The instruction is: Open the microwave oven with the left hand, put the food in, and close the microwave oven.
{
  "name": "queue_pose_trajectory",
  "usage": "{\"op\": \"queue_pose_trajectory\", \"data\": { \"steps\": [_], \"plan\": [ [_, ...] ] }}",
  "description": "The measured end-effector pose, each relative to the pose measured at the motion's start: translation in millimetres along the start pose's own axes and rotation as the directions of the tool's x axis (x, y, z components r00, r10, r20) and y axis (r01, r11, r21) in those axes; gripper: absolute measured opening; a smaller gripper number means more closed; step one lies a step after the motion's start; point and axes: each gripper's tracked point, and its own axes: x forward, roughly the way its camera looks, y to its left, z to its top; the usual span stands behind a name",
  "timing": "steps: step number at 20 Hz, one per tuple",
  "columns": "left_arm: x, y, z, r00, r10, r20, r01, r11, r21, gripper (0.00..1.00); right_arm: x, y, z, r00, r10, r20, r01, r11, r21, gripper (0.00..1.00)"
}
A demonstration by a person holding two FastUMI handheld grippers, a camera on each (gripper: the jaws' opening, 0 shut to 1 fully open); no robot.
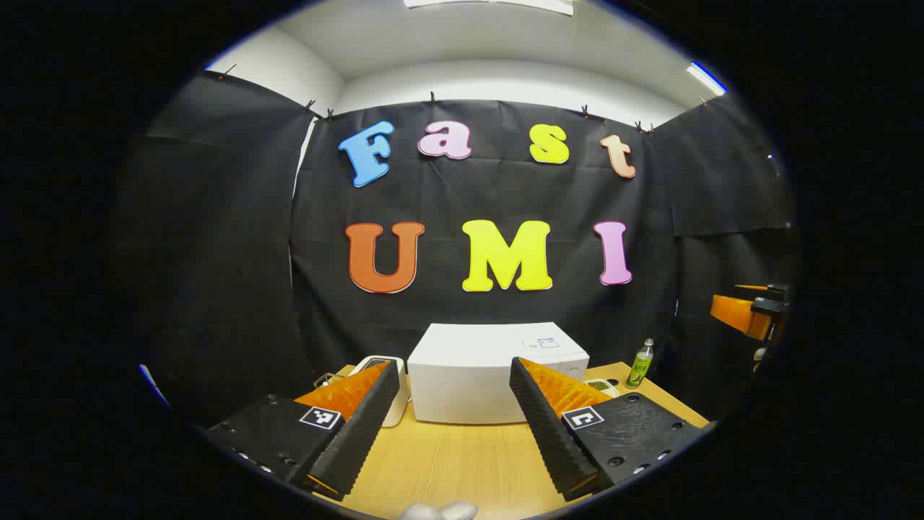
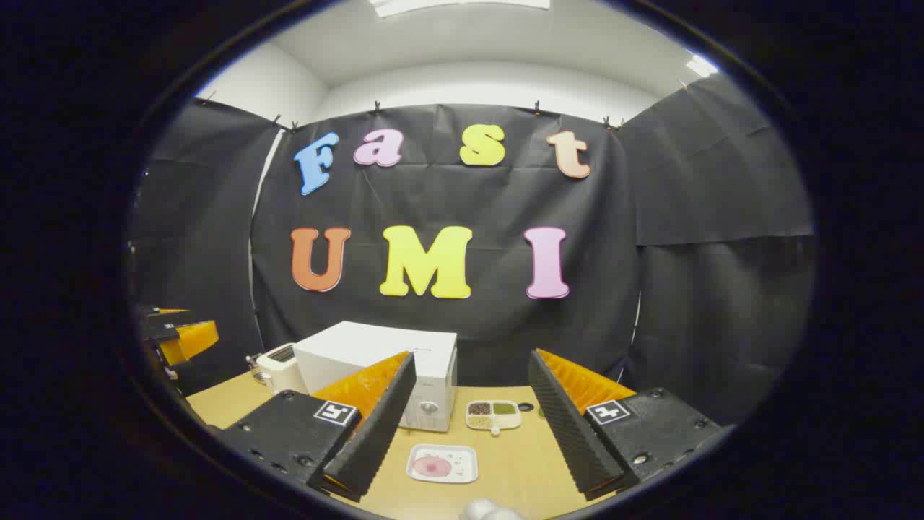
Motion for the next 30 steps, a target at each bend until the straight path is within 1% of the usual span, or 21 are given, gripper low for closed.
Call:
{"op": "queue_pose_trajectory", "data": {
  "steps": [1, 2, 3, 4, 5, 6, 9, 10, 12, 14, 15, 17, 18, 19, 20, 22, 23, 24, 28, 29, 30],
  "plan": [
    [0.7, -1.0, 0.2, 1.0, -0.003, -0.002, 0.003, 1.0, 0.001, 0.84, 0.2, -2.3, -1.1, 1.0, -0.004, -0.001, 0.004, 1.0, 0.004, 0.92],
    [0.8, -3.1, 0.7, 1.0, -0.006, -0.001, 0.006, 1.0, 0.001, 0.84, -0.3, -3.7, -0.9, 1.0, -0.007, -0.002, 0.007, 1.0, 0.006, 1.0],
    [0.9, -4.0, 3.0, 1.0, -0.01, 0.005, 0.01, 1.0, -0.002, 0.84, -0.4, -5.1, -2.4, 1.0, -0.008, -0.006, 0.008, 1.0, 0.005, 0.92],
    [1.2, -6.5, 4.9, 1.0, -0.013, 0.009, 0.013, 1.0, -0.003, 0.84, -1.3, -7.5, -1.9, 1.0, -0.01, -0.003, 0.01, 1.0, 0.002, 1.0],
    [2.3, -8.2, 5.0, 1.0, -0.017, 0.007, 0.017, 1.0, -0.004, 0.84, -2.2, -11.8, -2.0, 1.0, -0.018, -0.003, 0.018, 1.0, -0.003, 0.92],
    [3.5, -11.1, 4.6, 1.0, -0.024, 0.003, 0.024, 1.0, -0.003, 0.95, -2.1, -14.5, -1.6, 1.0, -0.024, -0.007, 0.024, 1.0, -0.005, 1.0],
    [5.6, -18.8, 5.8, 0.999, -0.044, 0.006, 0.044, 0.999, 0.0, 0.84, -3.9, -23.2, -0.2, 0.999, -0.037, -0.008, 0.037, 0.999, -0.017, 1.0],
    [6.5, -19.6, 5.6, 0.999, -0.049, 0.006, 0.049, 0.999, 0.002, 0.95, -4.4, -26.8, 3.6, 0.999, -0.046, 0.0, 0.046, 0.999, -0.022, 0.92],
    [8.2, -21.1, 4.7, 0.999, -0.048, 0.006, 0.048, 0.999, 0.001, 0.95, -5.0, -28.6, 6.3, 0.999, -0.048, 0.007, 0.048, 0.998, -0.027, 1.0],
    [9.4, -21.5, 5.1, 0.999, -0.042, 0.013, 0.042, 0.999, 0.001, 0.84, -4.8, -30.0, 5.7, 0.999, -0.044, 0.001, 0.044, 0.998, -0.034, 1.0],
    [10.7, -23.3, 2.8, 0.999, -0.043, 0.012, 0.043, 0.999, -0.001, 0.95, -6.7, -30.7, 4.9, 0.999, -0.041, -0.001, 0.041, 0.998, -0.037, 0.92],
    [18.2, -28.2, -2.0, 0.999, -0.052, 0.013, 0.052, 0.999, 0.002, 0.95, -5.7, -36.0, 8.4, 0.999, -0.049, 0.002, 0.049, 0.998, -0.033, 1.0],
    [23.3, -30.0, -9.6, 0.999, -0.053, 0.001, 0.053, 0.999, 0.008, 0.95, -5.6, -38.8, 8.5, 0.999, -0.053, -0.001, 0.053, 0.998, -0.026, 0.92],
    [28.5, -32.5, -16.3, 0.999, -0.051, -0.002, 0.051, 0.999, 0.012, 0.95, -5.3, -41.0, 9.3, 0.999, -0.055, -0.003, 0.055, 0.998, -0.018, 1.0],
    [37.1, -38.1, -24.6, 0.998, -0.056, -0.004, 0.056, 0.998, 0.013, 0.95, -5.3, -44.6, 11.7, 0.998, -0.057, -0.005, 0.057, 0.998, -0.012, 0.92],
    [56.6, -52.8, -41.6, 0.998, -0.07, 0.001, 0.07, 0.997, 0.014, 0.95, -4.5, -54.7, 16.5, 0.998, -0.069, -0.009, 0.068, 0.998, -0.011, 1.0],
    [69.3, -64.6, -55.9, 0.997, -0.082, -0.01, 0.082, 0.996, 0.017, 0.95, -4.4, -60.0, 18.5, 0.997, -0.075, -0.01, 0.075, 0.997, -0.013, 0.92],
    [81.1, -74.4, -69.0, 0.995, -0.094, -0.016, 0.095, 0.995, 0.02, 0.95, -4.6, -65.6, 21.5, 0.996, -0.085, -0.012, 0.084, 0.996, -0.014, 1.0],
    [133.2, -123.6, -116.0, 0.989, -0.138, -0.044, 0.139, 0.99, 0.022, 0.95, -7.4, -92.8, 25.3, 0.99, -0.14, -0.026, 0.139, 0.989, -0.044, 1.0],
    [146.7, -137.2, -130.5, 0.986, -0.152, -0.066, 0.154, 0.988, 0.023, 0.84, -8.3, -97.7, 24.3, 0.988, -0.153, -0.034, 0.151, 0.987, -0.058, 1.0],
    [159.8, -146.2, -143.4, 0.984, -0.157, -0.082, 0.159, 0.987, 0.025, 0.95, -9.8, -101.8, 22.9, 0.985, -0.165, -0.045, 0.162, 0.984, -0.073, 1.0]
  ]
}}
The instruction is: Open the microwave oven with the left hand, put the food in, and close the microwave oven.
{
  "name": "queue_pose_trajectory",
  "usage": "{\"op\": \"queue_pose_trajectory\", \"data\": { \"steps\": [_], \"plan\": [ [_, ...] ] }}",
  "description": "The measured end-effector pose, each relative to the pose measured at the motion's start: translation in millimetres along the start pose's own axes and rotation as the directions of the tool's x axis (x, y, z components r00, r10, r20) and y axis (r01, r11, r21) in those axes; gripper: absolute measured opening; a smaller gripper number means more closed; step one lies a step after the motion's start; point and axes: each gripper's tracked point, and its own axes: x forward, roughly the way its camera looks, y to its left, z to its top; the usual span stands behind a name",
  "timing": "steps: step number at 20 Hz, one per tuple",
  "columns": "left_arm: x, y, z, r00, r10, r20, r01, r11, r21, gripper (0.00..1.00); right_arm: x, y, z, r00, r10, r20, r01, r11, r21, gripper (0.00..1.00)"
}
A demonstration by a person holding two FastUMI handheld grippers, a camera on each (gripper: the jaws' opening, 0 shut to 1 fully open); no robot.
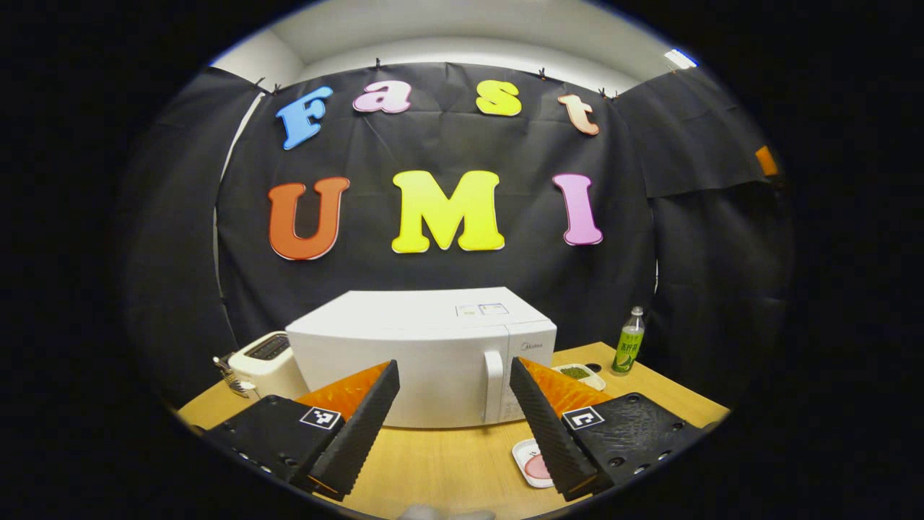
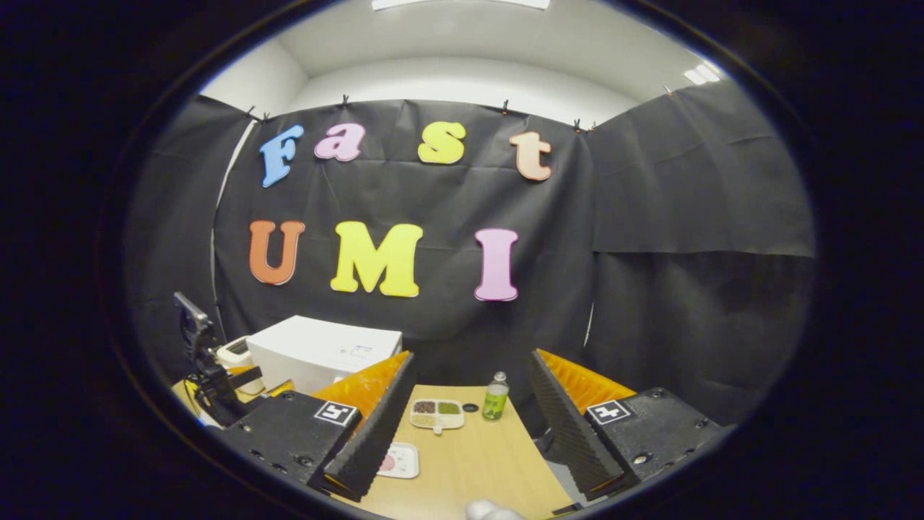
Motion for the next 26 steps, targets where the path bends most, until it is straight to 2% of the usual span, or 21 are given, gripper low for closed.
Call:
{"op": "queue_pose_trajectory", "data": {
  "steps": [1, 2, 3, 4, 5, 9, 10, 11, 12, 13, 14, 15, 16, 17, 18, 19, 21, 22, 23, 25, 26],
  "plan": [
    [16.0, -7.0, -8.7, 1.0, -0.004, -0.012, 0.004, 1.0, -0.003, 0.95, -0.5, -3.7, -3.6, 1.0, -0.009, -0.011, 0.008, 1.0, -0.012, 0.92],
    [31.4, -13.5, -19.3, 1.0, -0.008, -0.03, 0.007, 1.0, -0.008, 0.95, -1.5, -7.3, -6.2, 1.0, -0.017, -0.024, 0.017, 1.0, -0.017, 1.0],
    [46.0, -17.7, -29.7, 0.999, -0.007, -0.044, 0.007, 1.0, -0.015, 0.94, -0.9, -10.1, -9.1, 0.999, -0.027, -0.036, 0.026, 0.999, -0.018, 1.0],
    [59.8, -21.9, -38.5, 0.998, -0.008, -0.056, 0.006, 1.0, -0.023, 0.93, 0.1, -13.4, -11.4, 0.998, -0.038, -0.047, 0.038, 0.999, -0.018, 0.92],
    [72.1, -26.2, -47.7, 0.997, -0.008, -0.071, 0.006, 1.0, -0.03, 0.92, -0.6, -17.2, -14.9, 0.997, -0.049, -0.057, 0.048, 0.999, -0.018, 1.0],
    [110.6, -32.5, -71.7, 0.994, 0.005, -0.111, -0.01, 0.999, -0.043, 0.91, 1.3, -27.9, -24.7, 0.992, -0.084, -0.092, 0.082, 0.996, -0.029, 1.0],
    [116.7, -33.9, -76.8, 0.993, -0.001, -0.121, -0.005, 0.999, -0.05, 0.76, 1.1, -29.6, -25.5, 0.992, -0.086, -0.097, 0.084, 0.996, -0.03, 0.92],
    [120.5, -32.2, -80.3, 0.992, 0.008, -0.127, -0.014, 0.999, -0.049, 0.84, 2.0, -30.6, -28.0, 0.991, -0.088, -0.099, 0.085, 0.996, -0.03, 1.0],
    [124.1, -31.7, -82.5, 0.991, 0.0, -0.131, -0.006, 0.999, -0.05, 0.73, 1.7, -31.5, -29.1, 0.99, -0.091, -0.104, 0.088, 0.996, -0.031, 0.92],
    [126.7, -30.9, -83.4, 0.991, -0.004, -0.131, -0.002, 0.999, -0.046, 0.69, 2.2, -32.7, -31.9, 0.99, -0.092, -0.108, 0.089, 0.996, -0.032, 1.0],
    [126.5, -31.6, -83.4, 0.991, -0.021, -0.131, 0.013, 0.998, -0.057, 0.41, 1.8, -34.0, -32.2, 0.989, -0.095, -0.113, 0.092, 0.995, -0.036, 0.92],
    [129.9, -38.5, -84.8, 0.989, -0.059, -0.132, 0.05, 0.996, -0.074, 0.41, 1.9, -35.4, -34.0, 0.989, -0.096, -0.115, 0.092, 0.995, -0.039, 0.92],
    [127.0, -38.7, -84.6, 0.989, -0.061, -0.133, 0.051, 0.996, -0.074, 0.29, 2.0, -35.3, -33.4, 0.988, -0.096, -0.118, 0.092, 0.995, -0.043, 0.92],
    [126.7, -38.1, -84.2, 0.989, -0.064, -0.131, 0.056, 0.997, -0.061, 0.26, 1.6, -35.7, -34.9, 0.988, -0.094, -0.12, 0.089, 0.995, -0.046, 1.0],
    [126.6, -38.0, -83.6, 0.989, -0.065, -0.132, 0.058, 0.997, -0.055, 0.22, 1.9, -34.4, -35.2, 0.988, -0.089, -0.123, 0.084, 0.995, -0.048, 0.92],
    [126.2, -38.0, -83.8, 0.989, -0.068, -0.128, 0.06, 0.996, -0.059, 0.21, 1.5, -33.9, -37.0, 0.988, -0.084, -0.128, 0.078, 0.996, -0.045, 0.92],
    [124.9, -38.2, -83.6, 0.989, -0.071, -0.131, 0.063, 0.996, -0.064, 0.08, 2.1, -32.2, -37.4, 0.989, -0.067, -0.132, 0.062, 0.997, -0.044, 0.92],
    [124.8, -38.5, -82.1, 0.989, -0.071, -0.132, 0.062, 0.995, -0.073, 0.08, 2.1, -31.7, -36.4, 0.99, -0.061, -0.129, 0.056, 0.997, -0.046, 1.0],
    [121.5, -39.3, -83.2, 0.988, -0.072, -0.133, 0.063, 0.995, -0.071, 0.02, 2.2, -30.4, -36.7, 0.99, -0.054, -0.13, 0.049, 0.998, -0.048, 1.0],
    [105.5, -38.9, -87.1, 0.988, -0.081, -0.13, 0.071, 0.994, -0.08, 0.02, 1.1, -27.6, -35.2, 0.991, -0.039, -0.127, 0.032, 0.998, -0.053, 1.0],
    [91.5, -37.6, -87.3, 0.99, -0.09, -0.109, 0.083, 0.994, -0.073, 0.01, 0.0, -26.3, -34.0, 0.992, -0.031, -0.122, 0.025, 0.998, -0.054, 0.92]
  ]
}}
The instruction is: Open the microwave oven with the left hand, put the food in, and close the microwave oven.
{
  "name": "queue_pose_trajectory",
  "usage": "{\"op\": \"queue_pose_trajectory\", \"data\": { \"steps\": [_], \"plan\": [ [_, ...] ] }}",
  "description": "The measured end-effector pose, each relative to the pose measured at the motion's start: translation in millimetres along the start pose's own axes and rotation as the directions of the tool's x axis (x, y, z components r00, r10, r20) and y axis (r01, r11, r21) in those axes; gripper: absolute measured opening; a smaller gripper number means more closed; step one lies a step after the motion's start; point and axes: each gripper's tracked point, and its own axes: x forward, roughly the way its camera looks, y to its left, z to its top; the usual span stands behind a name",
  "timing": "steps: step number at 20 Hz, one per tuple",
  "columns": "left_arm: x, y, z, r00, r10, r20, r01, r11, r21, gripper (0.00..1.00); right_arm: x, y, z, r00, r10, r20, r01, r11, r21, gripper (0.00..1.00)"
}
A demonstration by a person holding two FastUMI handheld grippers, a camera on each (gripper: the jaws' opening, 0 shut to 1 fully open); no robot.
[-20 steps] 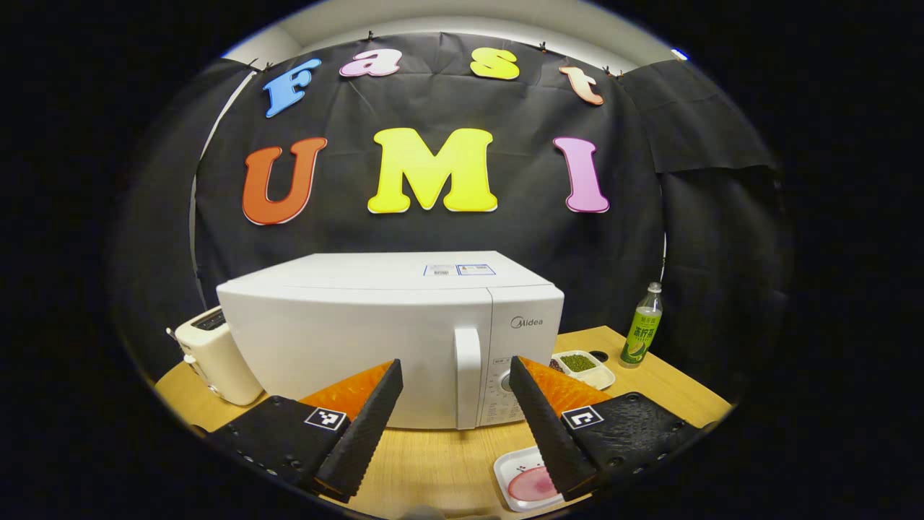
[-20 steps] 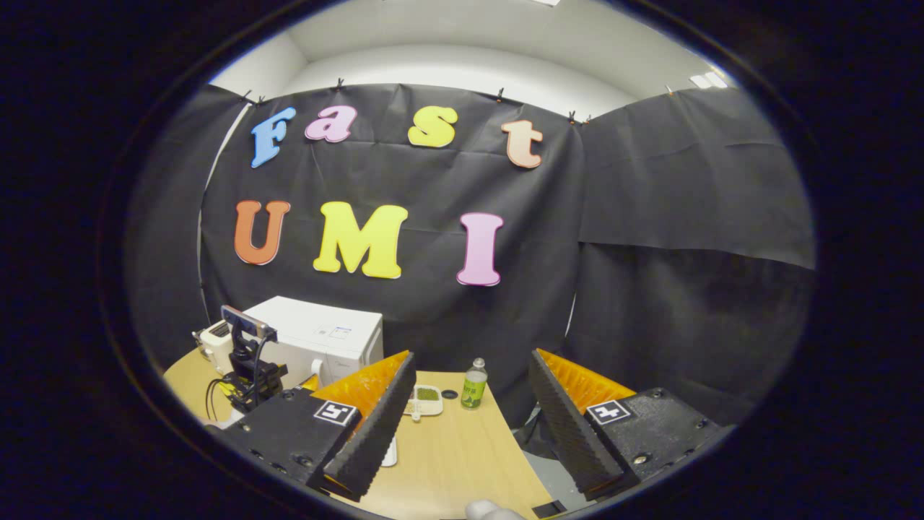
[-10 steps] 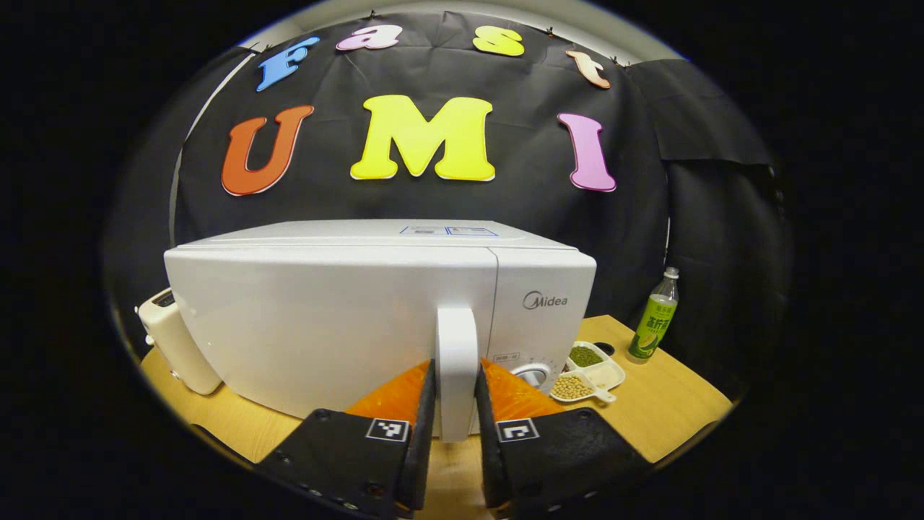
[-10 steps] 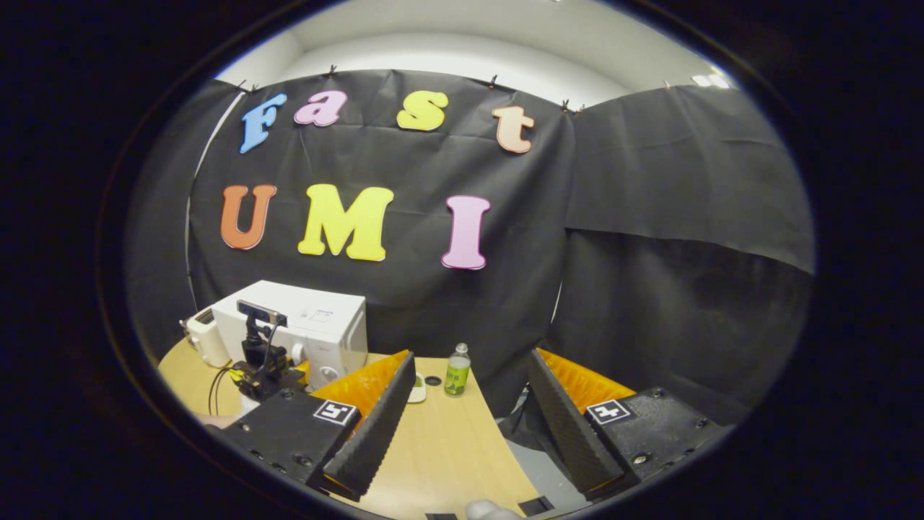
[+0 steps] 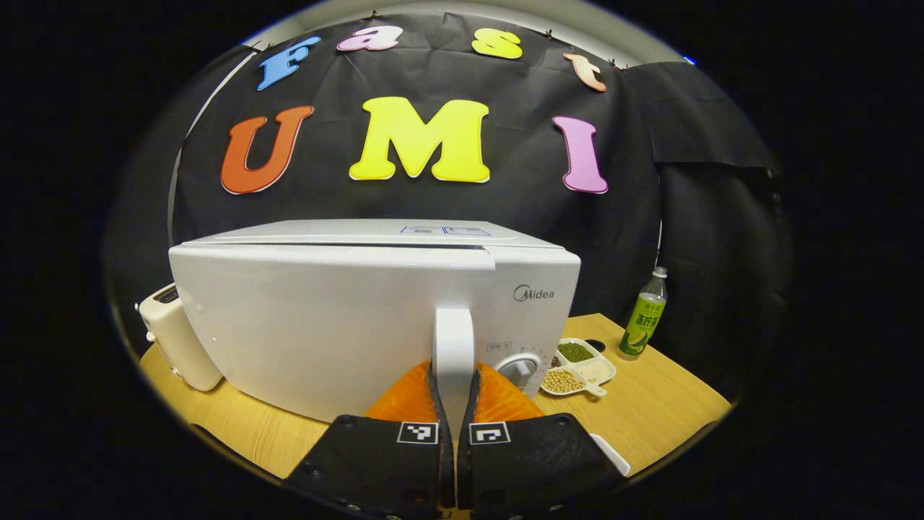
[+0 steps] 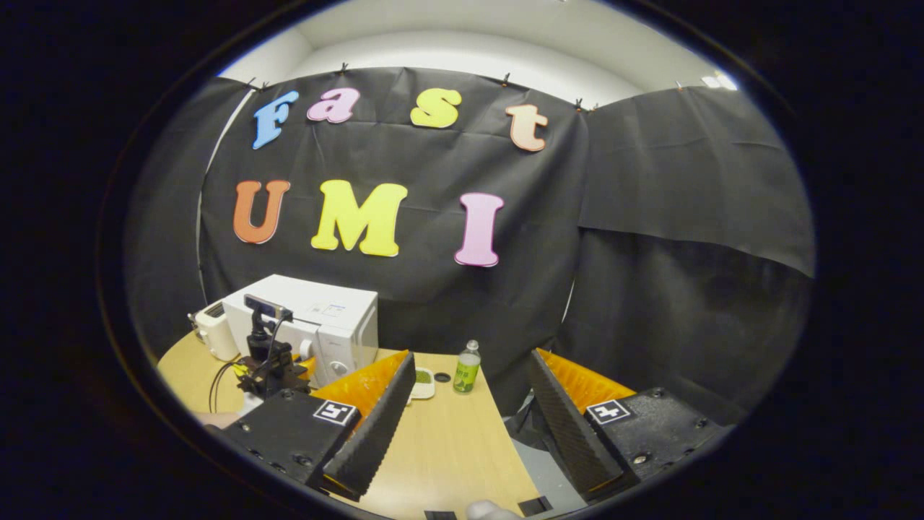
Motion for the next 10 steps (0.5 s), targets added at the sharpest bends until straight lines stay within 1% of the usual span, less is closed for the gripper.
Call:
{"op": "queue_pose_trajectory", "data": {
  "steps": [1, 4, 7, 9, 10],
  "plan": [
    [-13.6, 1.4, -0.5, 1.0, -0.008, 0.012, 0.008, 1.0, 0.009, 0.02, 0.1, 4.1, 2.9, 1.0, 0.011, 0.006, -0.011, 1.0, -0.001, 0.92],
    [-60.6, 11.9, -15.2, 0.999, -0.036, -0.01, 0.036, 0.999, 0.007, 0.01, 1.2, 24.0, 5.2, 0.998, 0.057, 0.026, -0.057, 0.998, -0.016, 0.92],
    [-105.8, 31.5, -22.8, 0.999, -0.02, -0.028, 0.02, 1.0, 0.023, 0.02, 1.3, 48.5, 5.6, 0.992, 0.125, 0.031, -0.124, 0.992, -0.013, 0.92],
    [-131.8, 47.5, -29.3, 0.999, 0.016, -0.046, -0.015, 1.0, 0.022, 0.06, -1.7, 67.6, 6.9, 0.984, 0.173, 0.038, -0.173, 0.985, -0.018, 0.92],
    [-144.8, 58.4, -30.6, 0.997, 0.048, -0.052, -0.047, 0.999, 0.017, 0.14, -3.1, 75.6, 6.5, 0.98, 0.193, 0.039, -0.192, 0.981, -0.021, 0.92]
  ]
}}
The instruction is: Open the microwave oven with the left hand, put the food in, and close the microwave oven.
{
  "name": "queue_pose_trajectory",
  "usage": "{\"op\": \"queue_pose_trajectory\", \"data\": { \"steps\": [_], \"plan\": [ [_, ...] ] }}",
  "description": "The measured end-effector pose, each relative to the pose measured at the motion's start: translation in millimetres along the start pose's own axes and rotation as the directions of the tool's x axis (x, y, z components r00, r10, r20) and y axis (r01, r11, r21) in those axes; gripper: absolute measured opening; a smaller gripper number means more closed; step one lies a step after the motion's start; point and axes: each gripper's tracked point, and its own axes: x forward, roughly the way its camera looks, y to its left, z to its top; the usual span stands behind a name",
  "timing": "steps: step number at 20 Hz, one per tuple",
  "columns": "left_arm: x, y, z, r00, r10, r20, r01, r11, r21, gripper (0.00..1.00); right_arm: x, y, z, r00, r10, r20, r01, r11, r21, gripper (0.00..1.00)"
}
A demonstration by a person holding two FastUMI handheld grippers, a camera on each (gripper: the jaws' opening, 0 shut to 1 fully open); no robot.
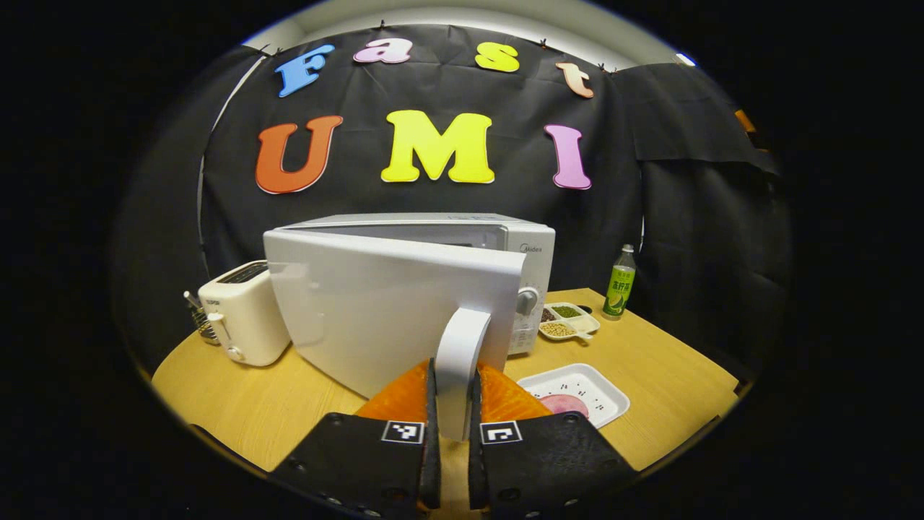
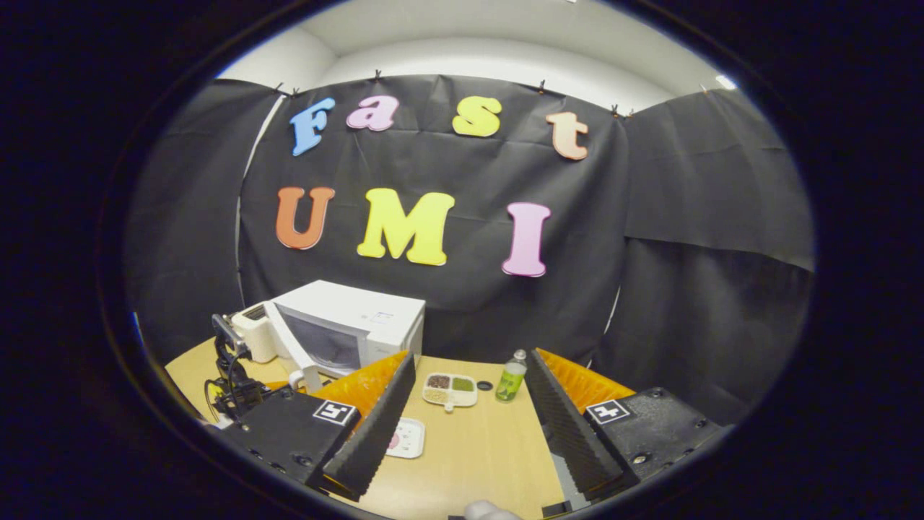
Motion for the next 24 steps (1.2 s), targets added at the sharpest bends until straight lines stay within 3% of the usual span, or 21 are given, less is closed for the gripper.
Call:
{"op": "queue_pose_trajectory", "data": {
  "steps": [2, 3, 4, 5, 6, 16, 18, 22, 23, 24],
  "plan": [
    [-23.5, 25.8, 11.2, 0.997, 0.057, 0.044, -0.057, 0.998, 0.004, 0.21, -1.3, 16.0, -2.1, 0.999, 0.039, -0.003, -0.039, 0.999, -0.003, 0.92],
    [-31.8, 36.9, 11.5, 0.996, 0.078, 0.039, -0.078, 0.997, 0.006, 0.34, -2.9, 22.7, -2.7, 0.999, 0.051, 0.001, -0.051, 0.999, -0.003, 0.92],
    [-40.9, 48.5, 7.1, 0.995, 0.098, 0.023, -0.098, 0.995, 0.01, 0.86, -3.1, 27.1, -2.9, 0.998, 0.06, 0.002, -0.06, 0.998, -0.003, 0.93],
    [-46.9, 57.6, 6.7, 0.995, 0.098, 0.021, -0.098, 0.995, 0.01, 0.74, -4.5, 34.2, -5.7, 0.997, 0.072, 0.0, -0.072, 0.997, -0.003, 0.96],
    [-56.9, 65.8, 3.2, 0.994, 0.11, 0.007, -0.11, 0.994, 0.014, 0.98, -5.6, 39.9, -7.4, 0.997, 0.079, -0.003, -0.079, 0.997, -0.003, 0.97],
    [-150.3, 174.3, -11.1, 0.965, 0.263, -0.01, -0.262, 0.963, 0.068, 0.97, -7.8, 76.3, -57.7, 0.993, 0.099, -0.06, -0.094, 0.992, 0.087, 1.0],
    [-168.5, 194.8, -13.5, 0.955, 0.298, -0.017, -0.296, 0.952, 0.074, 0.97, 0.0, 82.0, -71.7, 0.991, 0.107, -0.082, -0.099, 0.991, 0.093, 0.96],
    [-200.1, 209.8, -11.3, 0.941, 0.339, -0.013, -0.337, 0.939, 0.066, 0.96, 28.1, 89.2, -109.6, 0.979, 0.132, -0.154, -0.119, 0.989, 0.09, 1.0],
    [-207.3, 207.9, -8.5, 0.941, 0.339, -0.006, -0.338, 0.939, 0.063, 0.97, 36.8, 88.7, -121.9, 0.976, 0.131, -0.175, -0.118, 0.989, 0.084, 0.94],
    [-213.4, 202.9, -3.5, 0.942, 0.336, 0.001, -0.336, 0.94, 0.055, 0.97, 47.1, 87.8, -134.7, 0.97, 0.128, -0.208, -0.115, 0.991, 0.076, 1.0]
  ]
}}
